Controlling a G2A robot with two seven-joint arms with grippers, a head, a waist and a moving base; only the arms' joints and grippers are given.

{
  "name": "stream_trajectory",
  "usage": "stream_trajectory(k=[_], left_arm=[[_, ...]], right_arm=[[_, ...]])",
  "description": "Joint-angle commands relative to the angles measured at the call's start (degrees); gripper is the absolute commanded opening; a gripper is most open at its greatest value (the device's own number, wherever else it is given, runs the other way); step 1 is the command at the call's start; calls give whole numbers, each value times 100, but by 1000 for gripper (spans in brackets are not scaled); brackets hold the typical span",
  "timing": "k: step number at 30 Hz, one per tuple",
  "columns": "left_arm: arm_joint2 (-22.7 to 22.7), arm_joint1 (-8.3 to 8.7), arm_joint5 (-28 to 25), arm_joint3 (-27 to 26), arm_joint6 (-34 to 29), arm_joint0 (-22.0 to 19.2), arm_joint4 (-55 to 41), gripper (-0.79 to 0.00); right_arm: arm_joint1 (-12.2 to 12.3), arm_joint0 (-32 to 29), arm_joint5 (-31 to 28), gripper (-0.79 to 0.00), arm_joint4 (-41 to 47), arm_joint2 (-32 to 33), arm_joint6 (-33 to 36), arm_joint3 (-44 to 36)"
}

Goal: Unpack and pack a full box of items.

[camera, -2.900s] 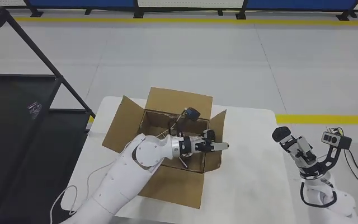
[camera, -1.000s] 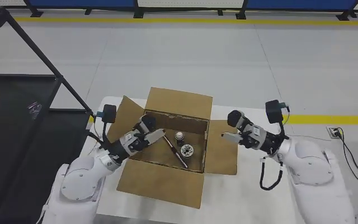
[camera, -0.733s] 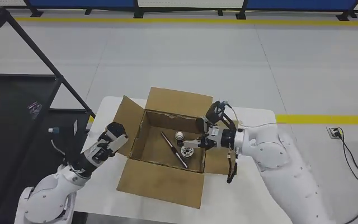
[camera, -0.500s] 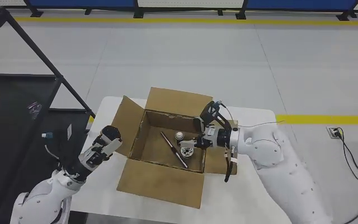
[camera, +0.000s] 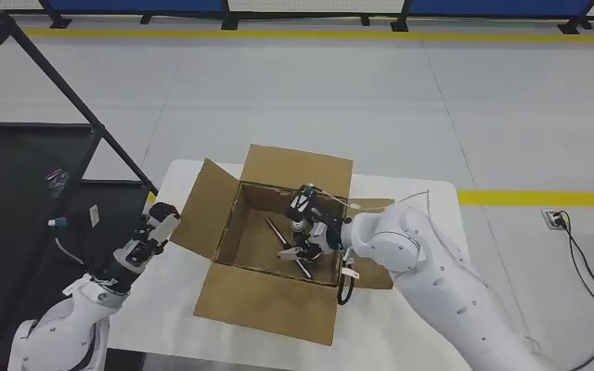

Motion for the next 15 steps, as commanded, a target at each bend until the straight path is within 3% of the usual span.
stream_trajectory(k=[1, 5, 8, 15], left_arm=[[-158, 22, -16, 66, -1, 49, -156, 0], [-420, 60, -80, 127, -57, 208, -425, 0], [-420, 60, -80, 127, -57, 208, -425, 0], [-420, 60, -80, 127, -57, 208, -425, 0]], right_arm=[[-123, 301, 224, 0, -216, -376, 17, 409], [-385, 768, 453, 0, -371, -902, -80, 1187], [-576, 1011, 771, 0, -592, -1213, -275, 1663], [-995, 1379, 844, 0, -539, -1677, -497, 2660]])
